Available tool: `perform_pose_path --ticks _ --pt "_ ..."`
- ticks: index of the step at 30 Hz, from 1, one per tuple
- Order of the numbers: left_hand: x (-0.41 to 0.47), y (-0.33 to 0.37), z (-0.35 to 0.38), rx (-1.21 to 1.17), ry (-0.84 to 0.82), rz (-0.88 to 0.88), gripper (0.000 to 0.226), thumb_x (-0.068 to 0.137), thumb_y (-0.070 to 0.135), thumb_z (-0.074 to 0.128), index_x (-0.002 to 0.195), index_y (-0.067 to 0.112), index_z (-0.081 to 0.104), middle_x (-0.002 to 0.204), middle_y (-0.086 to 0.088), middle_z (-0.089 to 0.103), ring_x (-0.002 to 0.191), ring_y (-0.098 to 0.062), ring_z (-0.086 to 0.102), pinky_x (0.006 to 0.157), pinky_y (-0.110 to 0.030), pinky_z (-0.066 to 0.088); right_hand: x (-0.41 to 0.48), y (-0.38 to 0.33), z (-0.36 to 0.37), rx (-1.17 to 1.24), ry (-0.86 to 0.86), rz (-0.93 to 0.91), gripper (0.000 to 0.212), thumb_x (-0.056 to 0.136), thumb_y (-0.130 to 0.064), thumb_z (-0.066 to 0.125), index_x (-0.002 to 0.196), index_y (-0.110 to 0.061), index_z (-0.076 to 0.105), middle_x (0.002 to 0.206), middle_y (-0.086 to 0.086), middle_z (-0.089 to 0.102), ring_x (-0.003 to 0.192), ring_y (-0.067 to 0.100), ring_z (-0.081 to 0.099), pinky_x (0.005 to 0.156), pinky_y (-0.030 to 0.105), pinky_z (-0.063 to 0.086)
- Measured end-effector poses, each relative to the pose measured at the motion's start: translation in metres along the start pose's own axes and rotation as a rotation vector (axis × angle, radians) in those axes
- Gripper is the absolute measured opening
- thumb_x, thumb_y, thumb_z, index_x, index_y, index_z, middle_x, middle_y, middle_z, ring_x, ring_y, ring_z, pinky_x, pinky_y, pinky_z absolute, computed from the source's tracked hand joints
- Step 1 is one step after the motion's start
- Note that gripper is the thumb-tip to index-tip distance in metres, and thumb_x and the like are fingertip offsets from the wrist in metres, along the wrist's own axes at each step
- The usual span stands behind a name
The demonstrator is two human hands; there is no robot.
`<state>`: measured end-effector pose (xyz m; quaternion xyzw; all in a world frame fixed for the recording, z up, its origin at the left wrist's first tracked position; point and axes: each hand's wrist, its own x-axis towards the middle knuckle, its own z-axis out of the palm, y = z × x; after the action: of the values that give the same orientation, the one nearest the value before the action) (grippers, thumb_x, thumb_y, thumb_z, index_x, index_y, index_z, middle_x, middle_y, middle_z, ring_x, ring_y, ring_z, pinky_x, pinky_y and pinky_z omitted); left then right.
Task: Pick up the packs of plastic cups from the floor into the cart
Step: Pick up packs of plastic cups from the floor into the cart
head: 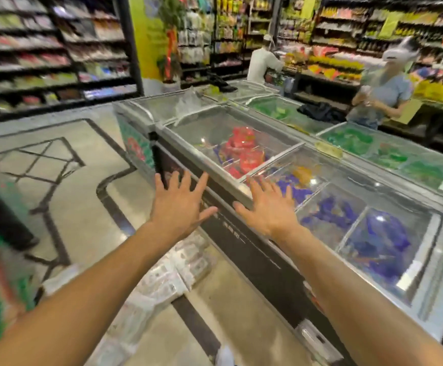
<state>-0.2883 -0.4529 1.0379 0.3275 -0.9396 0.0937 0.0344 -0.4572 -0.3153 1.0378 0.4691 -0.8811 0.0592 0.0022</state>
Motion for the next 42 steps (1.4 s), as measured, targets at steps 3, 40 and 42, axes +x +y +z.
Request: perform_pose_path --ticks 3,40,42 --pt "0.018 -0.057 0.03 0.047 -0.023 -0.1 0.089 0.099 0.08 0.025 0.171 0.03 0.01 0.173 -0.013 0.027 0.157 -0.039 0.029 0.123 -0.069 0.02 0.064 -0.038 0.034 -0.001 0.0 -0.115 0.085 0.103 -0.071 0.04 0.171 -0.026 0.016 0.179 0.01 0.017 0.165 0.031 0.014 0.13 0.065 0.003" --pt "-0.064 -0.373 0.956 -0.279 -0.512 -0.312 0.116 0.093 0.079 0.046 0.17 0.003 0.007 0.176 -0.027 0.012 0.162 -0.044 0.018 0.131 -0.053 0.017 0.109 -0.35 0.941 0.474 -0.517 0.26 0.111 0.089 -0.065 0.076 0.164 -0.001 0.025 0.159 0.023 0.045 0.148 0.041 0.043 0.121 0.061 0.038" --pt "-0.074 -0.369 1.008 -0.359 -0.554 -0.273 0.114 0.094 0.075 0.052 0.17 0.0 0.01 0.174 -0.029 0.019 0.16 -0.046 0.024 0.13 -0.054 0.023 0.096 -0.356 0.99 0.5 -0.545 0.366 0.119 0.086 -0.069 0.078 0.166 -0.001 0.02 0.163 0.022 0.04 0.151 0.041 0.039 0.123 0.058 0.036"
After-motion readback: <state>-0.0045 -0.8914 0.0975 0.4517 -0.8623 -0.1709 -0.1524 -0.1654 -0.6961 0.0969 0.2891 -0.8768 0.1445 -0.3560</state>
